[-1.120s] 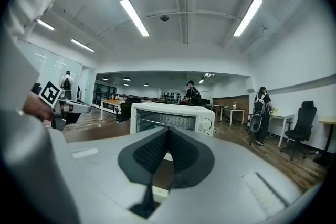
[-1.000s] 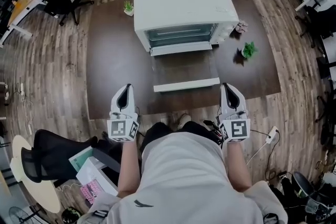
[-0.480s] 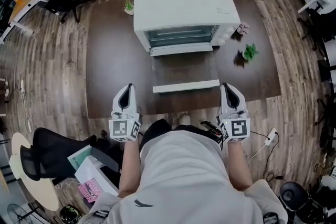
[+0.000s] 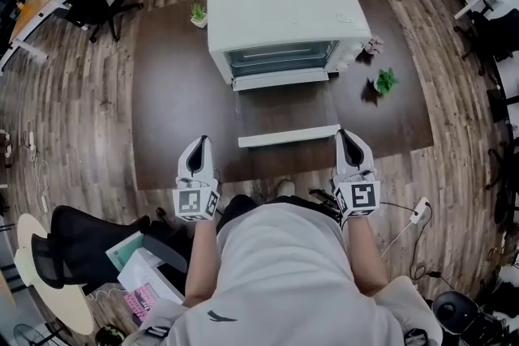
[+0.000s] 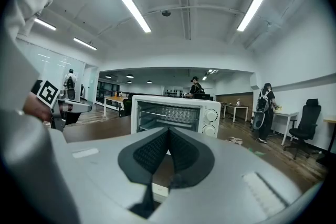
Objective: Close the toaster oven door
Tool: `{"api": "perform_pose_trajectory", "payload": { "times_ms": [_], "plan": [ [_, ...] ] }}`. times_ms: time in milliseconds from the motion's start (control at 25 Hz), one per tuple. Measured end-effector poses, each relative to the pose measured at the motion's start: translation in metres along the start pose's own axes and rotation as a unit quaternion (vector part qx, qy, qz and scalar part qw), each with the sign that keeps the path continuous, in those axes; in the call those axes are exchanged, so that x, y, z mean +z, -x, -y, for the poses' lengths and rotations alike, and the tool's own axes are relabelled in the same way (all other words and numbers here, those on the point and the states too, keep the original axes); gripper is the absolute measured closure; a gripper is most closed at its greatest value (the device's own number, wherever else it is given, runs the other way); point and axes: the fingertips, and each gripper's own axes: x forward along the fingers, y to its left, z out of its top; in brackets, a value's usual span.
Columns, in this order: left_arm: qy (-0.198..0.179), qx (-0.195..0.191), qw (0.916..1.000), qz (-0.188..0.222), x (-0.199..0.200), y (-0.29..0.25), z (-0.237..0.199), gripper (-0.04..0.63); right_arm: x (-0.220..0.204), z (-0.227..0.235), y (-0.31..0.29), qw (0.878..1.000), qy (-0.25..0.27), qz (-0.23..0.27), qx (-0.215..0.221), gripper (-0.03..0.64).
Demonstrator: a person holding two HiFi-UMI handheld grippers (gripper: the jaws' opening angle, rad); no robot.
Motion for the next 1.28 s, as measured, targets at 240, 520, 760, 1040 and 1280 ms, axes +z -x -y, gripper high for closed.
{"api": "perform_pose_trajectory", "payload": {
  "times_ms": [240,520,760,1040,1280],
  "plan": [
    [0.017,-0.018,0.9995,-0.018,-0.04,-0.002,0.007,0.591,-0.023,-0.004,-0.01,1.0,-0.004,-0.014,-0.008,0.617],
    [0.033,-0.027,0.9987,-0.028,-0.058,-0.003,0.014,0.591,-0.058,-0.011,-0.019,0.998,-0.034,-0.044,-0.009,0.617],
    [0.029,-0.03,0.9988,-0.025,-0.052,-0.008,0.011,0.591,-0.069,-0.015,-0.022,0.997,-0.061,-0.052,-0.007,0.615],
    [0.03,-0.029,0.9988,-0.027,-0.051,-0.012,0.01,0.591,-0.1,-0.005,-0.025,0.957,-0.283,-0.063,-0.025,0.592],
    [0.027,-0.037,0.9986,-0.028,-0.049,-0.015,0.011,0.591,-0.13,-0.014,-0.028,0.874,-0.481,-0.065,-0.028,0.475]
  ]
}}
